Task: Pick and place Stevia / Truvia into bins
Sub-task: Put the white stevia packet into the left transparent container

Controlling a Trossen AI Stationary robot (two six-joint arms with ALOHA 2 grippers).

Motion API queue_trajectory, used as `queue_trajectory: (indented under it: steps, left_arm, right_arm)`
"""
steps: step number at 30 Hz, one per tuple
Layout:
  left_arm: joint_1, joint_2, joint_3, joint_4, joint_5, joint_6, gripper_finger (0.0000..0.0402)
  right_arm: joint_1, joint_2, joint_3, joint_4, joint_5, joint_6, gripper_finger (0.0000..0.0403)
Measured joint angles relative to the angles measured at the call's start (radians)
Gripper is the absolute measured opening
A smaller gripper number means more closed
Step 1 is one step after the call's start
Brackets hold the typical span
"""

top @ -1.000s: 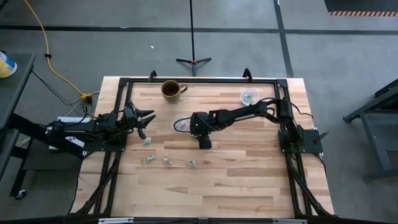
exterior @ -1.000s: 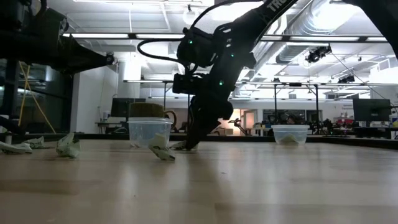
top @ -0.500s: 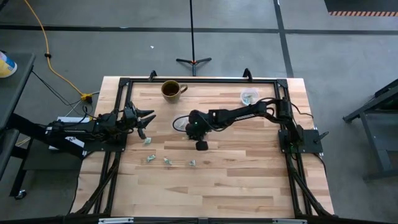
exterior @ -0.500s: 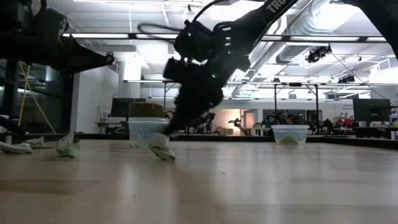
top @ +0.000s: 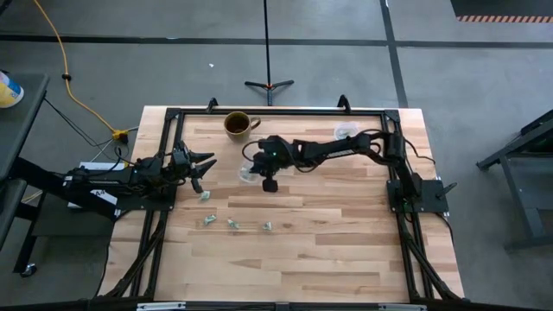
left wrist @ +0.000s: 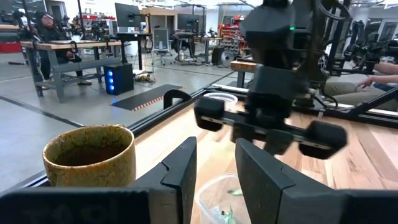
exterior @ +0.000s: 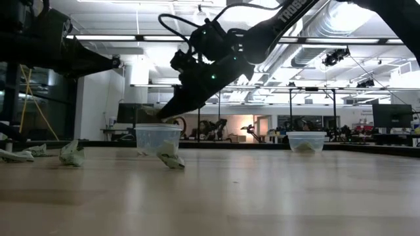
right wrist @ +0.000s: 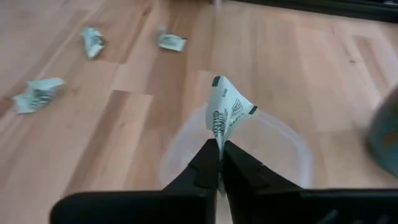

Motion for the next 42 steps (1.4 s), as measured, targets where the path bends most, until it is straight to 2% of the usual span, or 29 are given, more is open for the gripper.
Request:
queue_trajectory:
  steps: [7,11,13,17,19,21,23,25,28,31,35,42]
  left_arm:
    - [0.000,0.000,0.000,0.000,0.000,0.000,0.0145]
    - [0.000,0.000,0.000,0.000,0.000,0.000,0.0145]
    - [0.000,0.000,0.000,0.000,0.000,0.000,0.0145]
    - [0.000,0.000,0.000,0.000,0.000,0.000,0.0145]
    - [0.000,0.000,0.000,0.000,-0.001,0.000,0.0145]
    - [0.000,0.000,0.000,0.000,-0.001,0.000,0.0145]
    - [0.000,0.000,0.000,0.000,-0.004,0.000,0.0145]
    - [0.000,0.000,0.000,0.000,-0.004,0.000,0.0145]
    - [0.000,0.000,0.000,0.000,-0.004,0.000,0.0145]
    - [0.000,0.000,0.000,0.000,-0.003,0.000,0.0145]
    - [0.000,0.000,0.000,0.000,-0.003,0.000,0.0145]
    - [0.000,0.000,0.000,0.000,-0.003,0.000,0.0145]
  right_arm:
    - [-0.005,0.000,0.000,0.006,0.051,-0.001,0.0092]
    - [-0.007,0.000,0.000,0.007,0.001,0.038,0.0132]
    - [-0.007,-0.004,0.000,0.007,-0.134,0.039,0.0146]
    - [0.021,-0.006,0.000,-0.004,-0.531,-0.048,0.0155]
    - [0.048,-0.006,0.000,-0.031,-0.639,-0.094,0.0155]
    - [0.082,-0.006,0.000,-0.084,-0.670,-0.146,0.0154]
    - [0.122,-0.006,0.000,-0.151,-0.624,-0.219,0.0157]
    - [0.166,-0.006,0.000,-0.192,-0.514,-0.270,0.0164]
    - [0.230,-0.006,0.000,-0.197,-0.330,-0.272,0.0184]
    - [0.277,-0.006,0.000,-0.196,-0.217,-0.272,0.0208]
    - [0.308,-0.006,0.000,-0.213,-0.128,-0.267,0.0232]
    - [0.308,0.000,0.000,-0.293,-0.103,-0.272,0.0237]
